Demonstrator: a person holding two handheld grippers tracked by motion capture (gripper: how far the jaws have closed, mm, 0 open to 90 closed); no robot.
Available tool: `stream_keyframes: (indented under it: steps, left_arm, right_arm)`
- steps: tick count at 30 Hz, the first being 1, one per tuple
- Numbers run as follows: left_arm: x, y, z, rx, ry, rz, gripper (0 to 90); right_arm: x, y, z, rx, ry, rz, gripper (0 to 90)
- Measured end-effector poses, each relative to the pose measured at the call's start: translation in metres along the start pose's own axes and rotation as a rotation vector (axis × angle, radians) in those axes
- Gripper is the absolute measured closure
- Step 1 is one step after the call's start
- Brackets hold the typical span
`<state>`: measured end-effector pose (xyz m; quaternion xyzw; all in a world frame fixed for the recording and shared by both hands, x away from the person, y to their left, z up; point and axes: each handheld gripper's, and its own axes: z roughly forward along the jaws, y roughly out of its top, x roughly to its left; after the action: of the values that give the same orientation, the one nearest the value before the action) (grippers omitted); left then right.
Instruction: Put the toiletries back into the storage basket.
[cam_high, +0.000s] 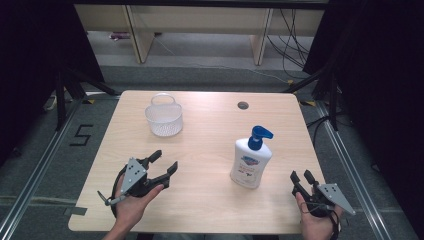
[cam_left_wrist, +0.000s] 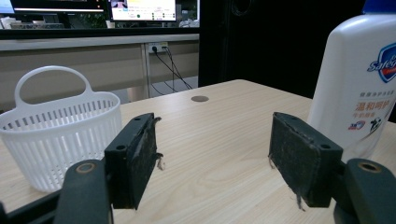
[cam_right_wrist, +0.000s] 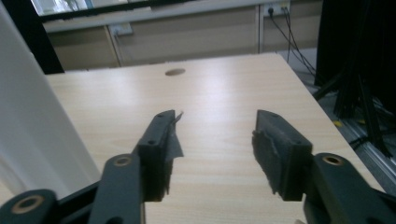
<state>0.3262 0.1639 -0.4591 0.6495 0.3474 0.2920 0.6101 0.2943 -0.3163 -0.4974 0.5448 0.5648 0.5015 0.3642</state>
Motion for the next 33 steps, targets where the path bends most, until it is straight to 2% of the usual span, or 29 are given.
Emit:
stream_keyframes:
  steps: [1, 2, 3, 6, 7, 10, 12, 13, 14, 15, 16, 20, 21, 22, 23, 24, 26, 27, 28, 29, 30, 31, 32, 33]
  left_arm:
    - [-0.001, 0.003, 0.001, -0.002, 0.001, 0.002, 31.3]
    - [-0.003, 0.005, 0.003, -0.006, -0.001, -0.001, 31.1]
    - [-0.005, 0.006, 0.004, -0.009, -0.005, -0.006, 31.0]
    - [-0.014, 0.016, 0.011, -0.019, -0.021, 0.001, 30.7]
    - [-0.017, 0.019, 0.014, -0.025, -0.033, 0.001, 30.4]
    - [-0.027, 0.029, 0.023, -0.033, -0.053, 0.004, 30.3]
    - [-0.035, 0.037, 0.031, -0.035, -0.078, 0.004, 30.3]
    - [-0.042, 0.042, 0.035, -0.036, -0.098, 0.005, 30.3]
    - [-0.045, 0.045, 0.038, -0.036, -0.113, 0.003, 30.3]
    - [-0.05, 0.049, 0.042, -0.033, -0.134, 0.003, 30.3]
    - [-0.054, 0.054, 0.046, -0.024, -0.149, 0.015, 30.5]
    - [-0.072, 0.07, 0.06, -0.023, -0.19, 0.021, 31.6]
    - [-0.076, 0.072, 0.062, -0.026, -0.198, 0.024, 31.7]
    - [-0.081, 0.075, 0.065, -0.032, -0.21, 0.027, 31.8]
    - [-0.084, 0.077, 0.067, -0.035, -0.217, 0.031, 31.9]
    - [-0.09, 0.079, 0.071, -0.039, -0.228, 0.033, 31.9]
    - [-0.099, 0.082, 0.076, -0.039, -0.242, 0.039, 32.1]
    - [-0.104, 0.084, 0.08, -0.04, -0.246, 0.041, 32.3]
    - [-0.106, 0.085, 0.082, -0.039, -0.248, 0.042, 32.6]
    - [-0.11, 0.086, 0.084, -0.038, -0.25, 0.046, 32.8]
    - [-0.113, 0.087, 0.087, -0.042, -0.251, 0.046, 32.9]
    - [-0.115, 0.088, 0.09, -0.043, -0.251, 0.054, 33.1]
    - [-0.118, 0.089, 0.092, -0.043, -0.247, 0.054, 33.2]
    - [-0.12, 0.09, 0.096, -0.041, -0.246, 0.057, 33.3]
  right_arm:
    - [0.0, 0.0, 0.0, 0.045, -0.019, 0.02, 46.7]
    - [-0.002, -0.001, 0.004, 0.024, -0.011, -0.002, 45.1]
    - [-0.002, -0.001, 0.005, 0.041, -0.026, -0.003, 43.0]
    - [-0.001, -0.002, 0.012, 0.035, -0.008, 0.013, 40.8]
    - [0.0, -0.001, 0.012, 0.056, -0.036, -0.001, 40.3]
    - [0.002, -0.001, 0.018, 0.055, -0.031, -0.025, 39.7]
    - [0.003, -0.001, 0.021, 0.055, -0.015, -0.034, 39.6]
    - [0.004, 0.0, 0.02, 0.076, -0.037, -0.035, 39.5]
    - [0.004, -0.001, 0.022, 0.064, -0.042, -0.056, 39.4]
    - [0.006, -0.001, 0.021, 0.073, -0.044, -0.031, 39.4]
    - [0.005, -0.001, 0.021, 0.064, -0.037, -0.061, 39.3]
    - [0.007, -0.001, 0.021, 0.071, -0.052, -0.05, 39.0]
    - [0.006, -0.001, 0.022, 0.056, -0.03, -0.049, 38.8]
    - [0.007, -0.001, 0.022, 0.066, -0.053, -0.055, 38.8]
    - [0.008, -0.002, 0.022, 0.072, -0.045, -0.031, 38.7]
    - [0.007, -0.002, 0.023, 0.065, -0.033, -0.028, 38.7]
    - [0.005, -0.002, 0.023, 0.069, -0.054, -0.045, 38.5]
    - [0.005, -0.002, 0.023, 0.063, -0.041, -0.038, 38.4]
    - [0.008, -0.003, 0.023, 0.066, -0.049, 0.005, 38.3]
    - [0.007, -0.003, 0.024, 0.062, -0.042, 0.001, 38.2]
    - [0.004, -0.002, 0.024, 0.06, -0.04, -0.039, 38.1]
    - [0.008, -0.003, 0.023, 0.065, -0.044, 0.006, 38.0]
    - [0.004, -0.003, 0.025, 0.048, -0.04, -0.045, 37.9]
    - [0.005, -0.002, 0.025, 0.048, -0.046, -0.037, 37.6]
